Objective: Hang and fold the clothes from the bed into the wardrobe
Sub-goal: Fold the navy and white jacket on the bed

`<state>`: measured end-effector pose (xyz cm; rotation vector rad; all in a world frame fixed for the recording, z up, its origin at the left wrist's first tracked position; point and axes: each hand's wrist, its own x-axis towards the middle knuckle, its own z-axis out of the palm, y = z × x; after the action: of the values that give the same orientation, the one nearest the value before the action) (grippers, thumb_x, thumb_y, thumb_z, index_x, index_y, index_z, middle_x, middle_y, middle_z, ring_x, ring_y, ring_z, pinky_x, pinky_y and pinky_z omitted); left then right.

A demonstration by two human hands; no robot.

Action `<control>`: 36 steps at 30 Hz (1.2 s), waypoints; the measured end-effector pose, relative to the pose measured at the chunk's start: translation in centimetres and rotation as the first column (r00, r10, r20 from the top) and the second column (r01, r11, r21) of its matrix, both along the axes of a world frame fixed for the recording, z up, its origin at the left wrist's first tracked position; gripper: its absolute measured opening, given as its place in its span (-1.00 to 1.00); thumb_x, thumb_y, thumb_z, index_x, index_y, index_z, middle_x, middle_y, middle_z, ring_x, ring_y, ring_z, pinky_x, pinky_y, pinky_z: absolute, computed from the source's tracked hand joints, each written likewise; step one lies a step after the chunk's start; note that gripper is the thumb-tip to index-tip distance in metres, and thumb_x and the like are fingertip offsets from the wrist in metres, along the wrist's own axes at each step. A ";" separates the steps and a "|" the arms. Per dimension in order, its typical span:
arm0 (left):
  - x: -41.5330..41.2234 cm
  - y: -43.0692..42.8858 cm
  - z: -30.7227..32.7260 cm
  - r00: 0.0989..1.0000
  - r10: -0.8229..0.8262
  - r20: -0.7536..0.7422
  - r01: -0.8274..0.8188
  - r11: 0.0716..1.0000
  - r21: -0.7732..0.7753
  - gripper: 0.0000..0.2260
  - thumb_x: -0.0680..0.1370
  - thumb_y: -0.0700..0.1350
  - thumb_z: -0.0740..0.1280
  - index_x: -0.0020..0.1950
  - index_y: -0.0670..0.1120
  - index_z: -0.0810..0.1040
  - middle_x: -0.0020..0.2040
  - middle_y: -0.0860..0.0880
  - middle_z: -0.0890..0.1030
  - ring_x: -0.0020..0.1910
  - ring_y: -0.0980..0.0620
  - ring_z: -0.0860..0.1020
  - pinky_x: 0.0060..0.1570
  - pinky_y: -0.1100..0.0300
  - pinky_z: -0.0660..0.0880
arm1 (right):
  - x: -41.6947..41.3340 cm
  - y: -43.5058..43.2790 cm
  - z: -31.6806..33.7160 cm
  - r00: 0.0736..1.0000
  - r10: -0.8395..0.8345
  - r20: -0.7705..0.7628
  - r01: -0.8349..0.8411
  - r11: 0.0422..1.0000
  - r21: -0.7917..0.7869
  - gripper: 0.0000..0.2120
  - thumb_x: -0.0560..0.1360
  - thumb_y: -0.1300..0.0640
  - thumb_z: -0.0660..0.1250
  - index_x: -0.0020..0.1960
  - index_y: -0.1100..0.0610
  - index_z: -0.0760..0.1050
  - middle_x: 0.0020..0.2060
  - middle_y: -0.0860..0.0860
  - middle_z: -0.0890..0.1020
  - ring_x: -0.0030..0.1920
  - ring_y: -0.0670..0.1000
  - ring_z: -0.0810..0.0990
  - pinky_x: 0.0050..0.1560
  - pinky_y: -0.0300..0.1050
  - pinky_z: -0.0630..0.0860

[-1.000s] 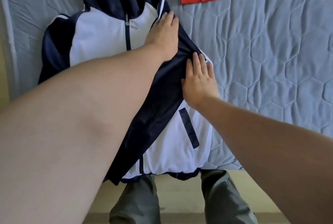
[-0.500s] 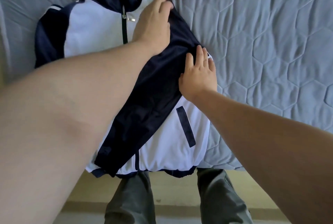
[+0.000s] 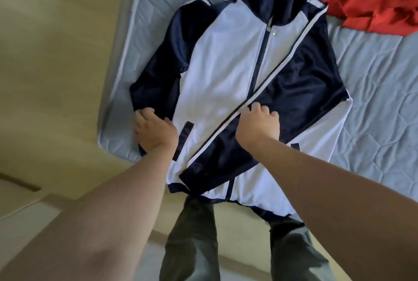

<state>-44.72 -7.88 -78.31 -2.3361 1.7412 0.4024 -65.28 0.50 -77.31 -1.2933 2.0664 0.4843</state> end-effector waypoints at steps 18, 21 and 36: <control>6.5 -7.3 5.0 0.104 0.815 -0.570 -0.016 0.575 0.818 -0.68 0.52 -0.22 0.10 0.10 -0.23 0.60 -0.05 -0.23 0.68 -0.11 -0.18 0.70 -0.19 0.08 0.64 | 13.8 -9.1 3.6 -0.319 -0.677 0.664 0.728 0.274 0.629 -0.66 0.54 -0.11 0.37 0.18 0.09 0.61 0.01 0.03 0.73 0.09 0.07 0.69 0.14 -0.02 0.60; 5.6 -8.3 4.5 0.351 0.705 -0.616 -0.322 0.708 0.628 -0.80 0.59 -0.23 0.13 -0.11 -0.15 0.54 -0.27 -0.09 0.57 -0.57 0.09 0.53 -0.55 0.32 0.41 | 12.6 -8.3 4.1 -0.543 -0.592 0.596 0.704 0.065 0.707 -0.76 0.61 0.12 0.29 0.22 0.17 0.56 0.07 0.11 0.71 0.14 0.16 0.66 0.22 0.06 0.57; -7.3 -9.0 4.2 0.399 0.699 -0.594 -0.073 0.669 0.739 -0.84 0.57 -0.04 0.36 0.04 -0.11 0.57 -0.17 -0.02 0.63 -0.21 -0.03 0.64 -0.21 0.14 0.59 | 6.4 0.1 3.2 -0.652 -0.703 0.283 0.438 -0.044 0.898 -0.73 0.52 0.15 0.31 -0.30 0.23 0.64 -0.33 0.10 0.67 -0.36 0.09 0.68 -0.10 0.08 0.67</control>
<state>-52.04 -16.87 -74.10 -2.0589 0.8199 2.2011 -58.92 0.60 -74.08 0.6483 1.0068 -0.7418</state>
